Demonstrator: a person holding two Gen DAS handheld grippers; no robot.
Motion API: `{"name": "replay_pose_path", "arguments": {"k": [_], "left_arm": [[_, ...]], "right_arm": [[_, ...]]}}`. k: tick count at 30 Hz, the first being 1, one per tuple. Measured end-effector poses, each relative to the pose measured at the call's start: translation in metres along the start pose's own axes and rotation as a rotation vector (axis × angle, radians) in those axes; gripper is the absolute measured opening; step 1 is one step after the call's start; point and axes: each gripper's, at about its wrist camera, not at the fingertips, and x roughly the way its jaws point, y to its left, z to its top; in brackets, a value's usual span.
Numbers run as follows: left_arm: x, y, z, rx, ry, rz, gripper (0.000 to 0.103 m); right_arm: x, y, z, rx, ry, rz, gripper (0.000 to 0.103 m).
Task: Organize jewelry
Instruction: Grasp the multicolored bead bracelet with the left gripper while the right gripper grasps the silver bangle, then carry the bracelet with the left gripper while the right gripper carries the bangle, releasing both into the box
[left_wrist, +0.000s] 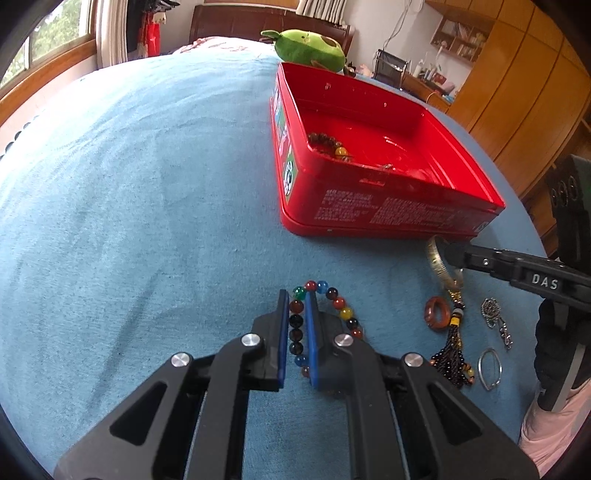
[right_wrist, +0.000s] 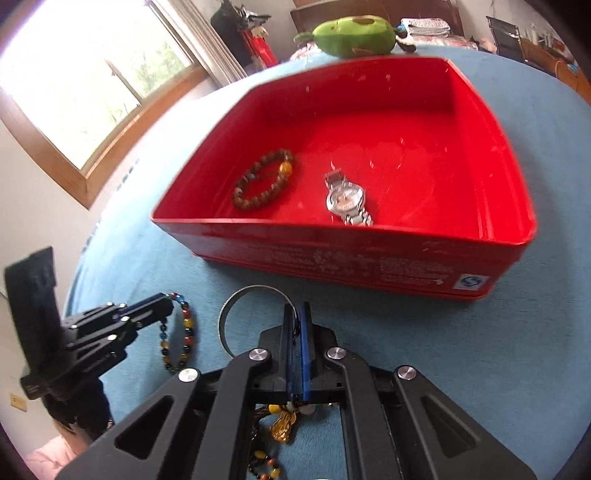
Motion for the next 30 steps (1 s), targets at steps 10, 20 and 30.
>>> {"name": "replay_pose_path", "arguments": {"k": [10, 20, 30], "left_arm": [[-0.036, -0.006, 0.001, -0.001, -0.073, -0.037, 0.006], [-0.066, -0.019, 0.005, 0.026, -0.133, -0.072, 0.006], [-0.085, -0.035, 0.027, 0.054, -0.166, -0.115, 0.006]], "right_arm": [[-0.027, 0.004, -0.003, -0.007, -0.059, 0.051, 0.003], [-0.039, 0.005, -0.003, -0.011, -0.077, 0.061, 0.003], [-0.069, 0.009, 0.012, -0.029, -0.124, 0.050, 0.003]]}}
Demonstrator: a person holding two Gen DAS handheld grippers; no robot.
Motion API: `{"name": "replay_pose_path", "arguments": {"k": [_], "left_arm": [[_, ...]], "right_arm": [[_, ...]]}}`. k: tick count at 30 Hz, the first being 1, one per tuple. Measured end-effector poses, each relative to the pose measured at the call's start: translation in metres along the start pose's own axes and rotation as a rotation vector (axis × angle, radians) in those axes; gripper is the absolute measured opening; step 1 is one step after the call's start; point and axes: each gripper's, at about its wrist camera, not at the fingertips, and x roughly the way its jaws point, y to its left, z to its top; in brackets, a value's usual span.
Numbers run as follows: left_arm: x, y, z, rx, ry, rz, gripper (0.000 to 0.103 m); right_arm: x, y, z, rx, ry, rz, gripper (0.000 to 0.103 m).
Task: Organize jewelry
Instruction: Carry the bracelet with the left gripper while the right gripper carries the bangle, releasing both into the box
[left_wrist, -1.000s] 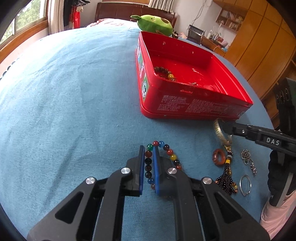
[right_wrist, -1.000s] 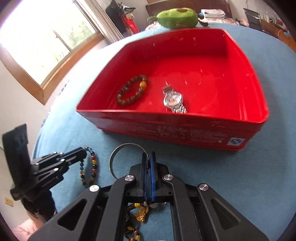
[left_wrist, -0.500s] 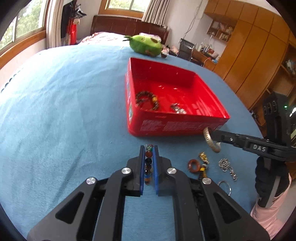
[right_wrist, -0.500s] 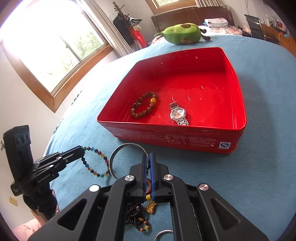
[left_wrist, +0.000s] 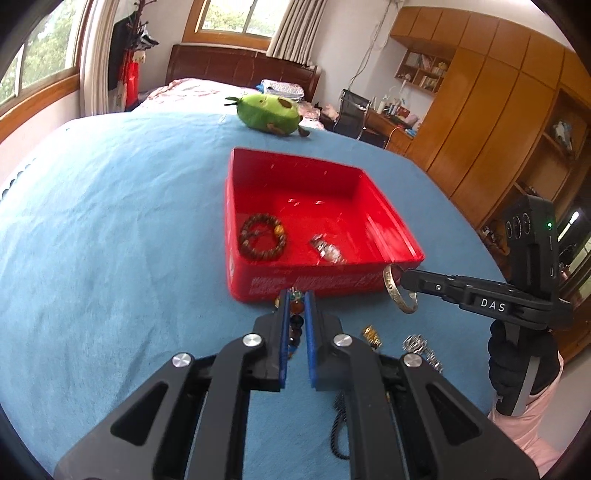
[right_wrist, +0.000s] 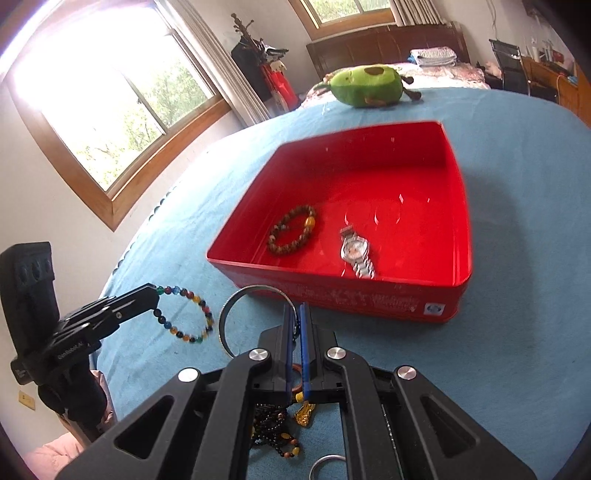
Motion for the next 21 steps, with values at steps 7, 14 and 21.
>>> {"name": "replay_pose_path", "arguments": {"k": [7, 14, 21], "left_arm": [[0.000, -0.019, 0.047, 0.019, -0.053, -0.031, 0.006], [0.034, -0.026, 0.087, 0.021, -0.073, -0.036, 0.006], [0.110, -0.011, 0.102, -0.028, 0.037, -0.015, 0.006]], "right_arm": [[-0.005, 0.000, 0.040, -0.016, -0.022, -0.064, 0.003], [0.022, -0.020, 0.073, 0.027, -0.024, -0.130, 0.003], [0.068, -0.050, 0.091, 0.080, 0.033, -0.176, 0.003]]}}
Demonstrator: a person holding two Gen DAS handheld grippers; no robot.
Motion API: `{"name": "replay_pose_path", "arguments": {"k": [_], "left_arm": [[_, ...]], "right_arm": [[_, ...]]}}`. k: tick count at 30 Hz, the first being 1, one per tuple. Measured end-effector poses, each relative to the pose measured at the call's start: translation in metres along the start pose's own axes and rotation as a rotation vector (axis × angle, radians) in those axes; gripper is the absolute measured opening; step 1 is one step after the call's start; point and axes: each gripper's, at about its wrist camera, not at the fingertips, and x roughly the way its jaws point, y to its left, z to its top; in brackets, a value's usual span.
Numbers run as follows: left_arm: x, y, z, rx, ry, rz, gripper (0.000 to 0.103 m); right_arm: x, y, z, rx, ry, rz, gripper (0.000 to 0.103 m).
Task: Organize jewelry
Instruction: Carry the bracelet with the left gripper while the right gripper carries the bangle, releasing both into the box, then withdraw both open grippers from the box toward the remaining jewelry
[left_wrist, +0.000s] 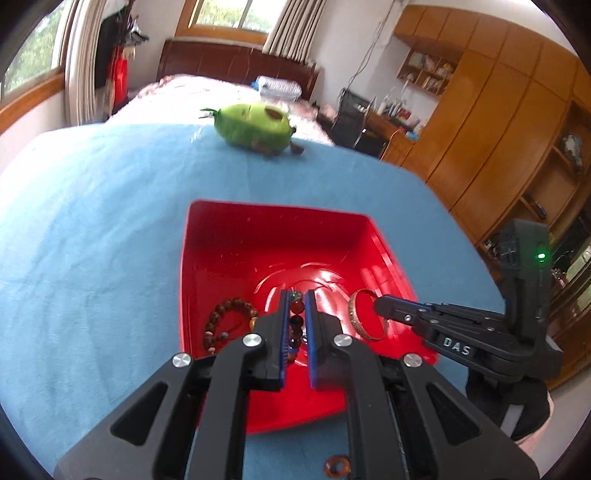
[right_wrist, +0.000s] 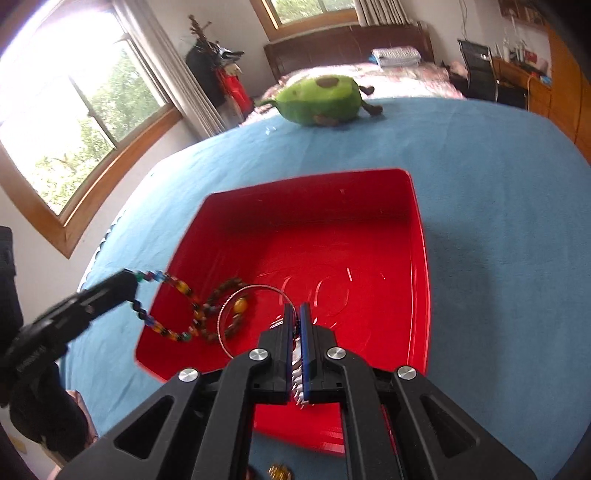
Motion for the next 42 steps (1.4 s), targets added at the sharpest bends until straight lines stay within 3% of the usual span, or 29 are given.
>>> {"name": "replay_pose_path", "arguments": {"k": [6, 18, 20, 22, 24, 42], "left_arm": [[0.043, 0.013, 0.007, 0.000, 0.056, 0.037, 0.006], [0.049, 0.026, 0.008, -0.032, 0.092, -0.018, 0.007], [0.050, 0.028, 0.009, -0.044, 0.104, -0.032, 0.009], [0.050, 0.029, 0.010, -0.044, 0.105, -0.031, 0.026], [0.050, 0.029, 0.010, -0.034, 0.097, -0.014, 0.032], [0.043, 0.024, 0.004, -0.025, 0.085, 0.038, 0.034]], "right_arm": [[0.026, -0.014, 0.004, 0.014, 0.035, -0.030, 0.003], [0.031, -0.015, 0.002, 0.011, 0.043, -0.054, 0.006], [0.031, -0.014, 0.002, 0.009, 0.049, -0.041, 0.007], [0.029, -0.015, 0.003, 0.011, 0.047, -0.040, 0.007], [0.026, -0.016, 0.004, 0.012, 0.042, -0.038, 0.007], [0.013, -0.013, -0.001, 0.019, 0.032, -0.031, 0.007]]}}
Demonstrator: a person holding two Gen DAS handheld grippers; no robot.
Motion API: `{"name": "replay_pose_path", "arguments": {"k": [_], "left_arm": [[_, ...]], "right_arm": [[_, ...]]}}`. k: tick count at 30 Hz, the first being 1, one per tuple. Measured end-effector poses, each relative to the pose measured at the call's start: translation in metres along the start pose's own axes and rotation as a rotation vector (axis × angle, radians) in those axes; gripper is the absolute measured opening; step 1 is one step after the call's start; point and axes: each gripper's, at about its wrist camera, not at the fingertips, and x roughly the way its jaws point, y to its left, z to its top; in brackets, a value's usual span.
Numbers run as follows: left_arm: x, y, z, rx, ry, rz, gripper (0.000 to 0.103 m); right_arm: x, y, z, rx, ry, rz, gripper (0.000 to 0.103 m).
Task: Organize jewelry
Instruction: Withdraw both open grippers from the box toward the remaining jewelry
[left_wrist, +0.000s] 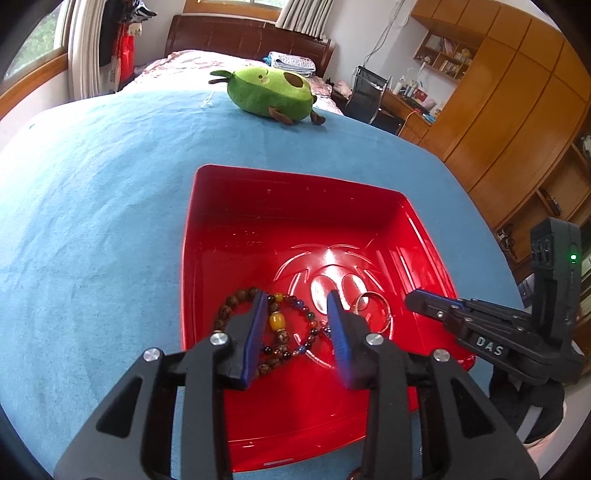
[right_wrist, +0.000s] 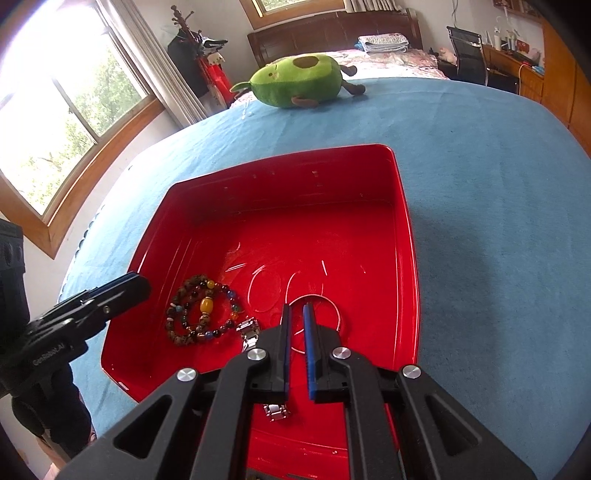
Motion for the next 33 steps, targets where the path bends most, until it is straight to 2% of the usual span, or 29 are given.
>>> {"name": "replay_pose_path", "arguments": {"k": [9, 13, 16, 21, 26, 33], "left_arm": [[-0.002, -0.002, -0.010, 0.002, -0.003, 0.055, 0.034], [-0.015, -0.006, -0.021, 0.009, -0.019, 0.071, 0.046], [-0.029, -0.012, -0.033, 0.033, -0.032, 0.083, 0.050], [-0.055, -0.025, -0.065, 0.083, -0.046, 0.078, 0.052], [-0.071, -0.029, -0.107, 0.116, -0.035, 0.066, 0.052], [-0.067, -0.029, -0.141, 0.114, 0.011, 0.061, 0.052]], "right_arm": [[-0.018, 0.006, -0.013, -0.004, -0.023, -0.008, 0.007], [-0.032, 0.009, -0.024, -0.008, -0.037, -0.016, 0.007], [-0.045, 0.013, -0.038, -0.021, -0.049, -0.013, 0.011], [-0.065, 0.008, -0.075, -0.013, -0.073, 0.030, 0.017], [-0.075, 0.000, -0.105, 0.001, -0.086, 0.049, 0.017], [-0.064, -0.004, -0.129, 0.024, -0.066, 0.050, 0.017]]}}
